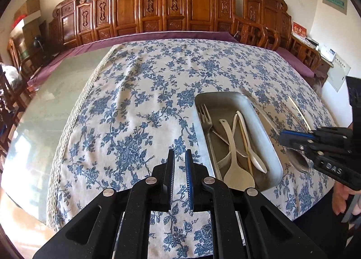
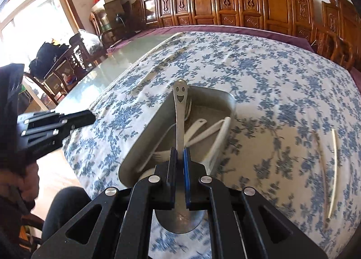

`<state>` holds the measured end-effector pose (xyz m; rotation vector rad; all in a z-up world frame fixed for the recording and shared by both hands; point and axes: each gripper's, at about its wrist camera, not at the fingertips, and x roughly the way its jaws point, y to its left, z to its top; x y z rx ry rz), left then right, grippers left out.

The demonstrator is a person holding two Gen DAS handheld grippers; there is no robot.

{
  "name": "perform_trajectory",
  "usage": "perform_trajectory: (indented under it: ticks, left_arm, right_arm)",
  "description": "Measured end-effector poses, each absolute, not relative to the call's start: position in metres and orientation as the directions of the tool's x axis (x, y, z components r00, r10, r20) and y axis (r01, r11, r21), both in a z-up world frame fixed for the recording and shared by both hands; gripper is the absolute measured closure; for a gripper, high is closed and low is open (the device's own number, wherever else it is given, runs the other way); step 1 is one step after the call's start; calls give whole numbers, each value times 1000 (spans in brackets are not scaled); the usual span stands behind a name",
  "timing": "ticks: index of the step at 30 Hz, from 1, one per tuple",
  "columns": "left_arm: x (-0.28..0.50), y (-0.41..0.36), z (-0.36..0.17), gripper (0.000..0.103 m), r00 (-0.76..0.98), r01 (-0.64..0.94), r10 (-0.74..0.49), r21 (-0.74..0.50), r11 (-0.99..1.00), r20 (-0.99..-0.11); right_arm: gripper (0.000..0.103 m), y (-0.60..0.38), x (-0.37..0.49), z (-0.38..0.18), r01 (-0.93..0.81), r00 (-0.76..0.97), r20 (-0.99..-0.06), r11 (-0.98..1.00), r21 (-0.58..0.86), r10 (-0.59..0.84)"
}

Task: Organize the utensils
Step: 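Lower the smiley-face spoon into the tray and open the right gripper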

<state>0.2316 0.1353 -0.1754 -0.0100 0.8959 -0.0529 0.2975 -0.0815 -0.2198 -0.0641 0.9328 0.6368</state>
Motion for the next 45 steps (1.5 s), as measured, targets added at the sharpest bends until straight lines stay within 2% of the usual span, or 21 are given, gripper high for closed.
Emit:
perform_trajectory:
  ticks: [13, 21, 29, 37, 38, 39, 41, 43, 45]
  left_arm:
    - [231, 138, -190, 95, 606, 48, -54, -32, 998, -794]
    - [233, 133, -194, 95, 597, 59, -56, -26, 998, -800]
    - [233, 135, -194, 95, 599, 53, -58, -33, 998, -799]
    - [228, 127, -189, 95, 607, 67, -65, -31, 997, -792]
    - [227, 125, -188, 91, 609, 67, -66, -32, 997, -790]
    - [226, 122, -186, 81, 615, 66, -68, -35, 997, -786]
    - [226, 117, -185, 72, 617, 71, -83, -50, 996, -783]
    - [228, 108, -187, 71, 605, 79, -98, -62, 995, -791]
    - [230, 97, -189, 66, 602, 88, -94, -50, 995, -793]
  right_arm:
    - [96, -47, 330, -257, -457, 377, -807, 849, 266, 455]
    - [96, -39, 331, -269, -454, 377, -827, 862, 226, 416]
    - [94, -41, 330, -268, -454, 368, -823, 856, 247, 432]
    - [94, -65, 318, -246, -474, 433, -791, 856, 209, 433]
    - [94, -73, 316, -242, -477, 447, -785, 857, 196, 429]
    - [94, -80, 315, -238, -479, 459, -781, 858, 184, 424]
    - [94, -105, 312, -232, -473, 493, -771, 868, 151, 403]
    - [94, -129, 313, -227, -458, 518, -765, 879, 130, 383]
    - [94, -158, 316, -227, -429, 544, -762, 897, 108, 352]
